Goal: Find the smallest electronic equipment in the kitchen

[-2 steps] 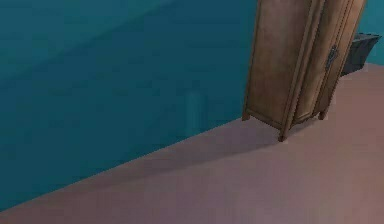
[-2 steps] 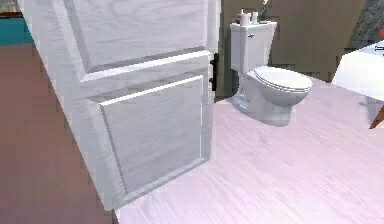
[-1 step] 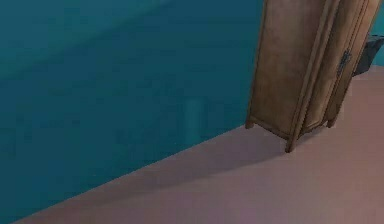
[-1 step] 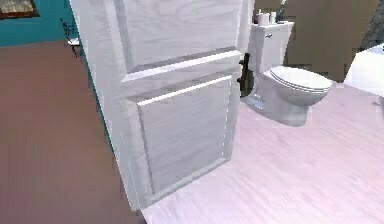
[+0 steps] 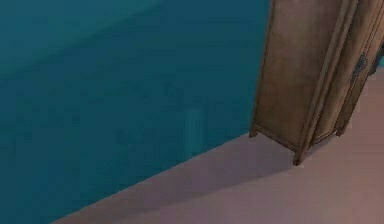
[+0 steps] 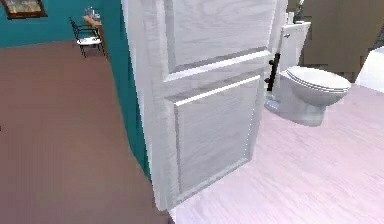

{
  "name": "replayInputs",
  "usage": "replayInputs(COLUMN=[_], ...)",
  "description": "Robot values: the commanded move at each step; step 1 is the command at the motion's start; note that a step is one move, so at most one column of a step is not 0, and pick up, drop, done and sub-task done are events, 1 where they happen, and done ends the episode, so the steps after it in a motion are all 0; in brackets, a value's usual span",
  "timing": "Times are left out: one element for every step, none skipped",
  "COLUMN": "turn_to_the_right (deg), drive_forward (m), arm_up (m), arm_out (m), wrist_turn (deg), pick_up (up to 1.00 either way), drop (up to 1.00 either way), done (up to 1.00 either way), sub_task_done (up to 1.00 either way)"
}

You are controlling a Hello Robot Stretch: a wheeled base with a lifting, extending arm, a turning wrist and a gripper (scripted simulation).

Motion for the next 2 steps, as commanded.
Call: replayInputs(turn_to_the_right=[45.0, 3.0], drive_forward=[0.0, 0.0], arm_up=[0.0, 0.0], arm_out=[0.0, 0.0], wrist_turn=[0.0, 0.0], pick_up=[0.0, 0.0], drop=[0.0, 0.0], done=[0.0, 0.0], sub_task_done=[0.0, 0.0])
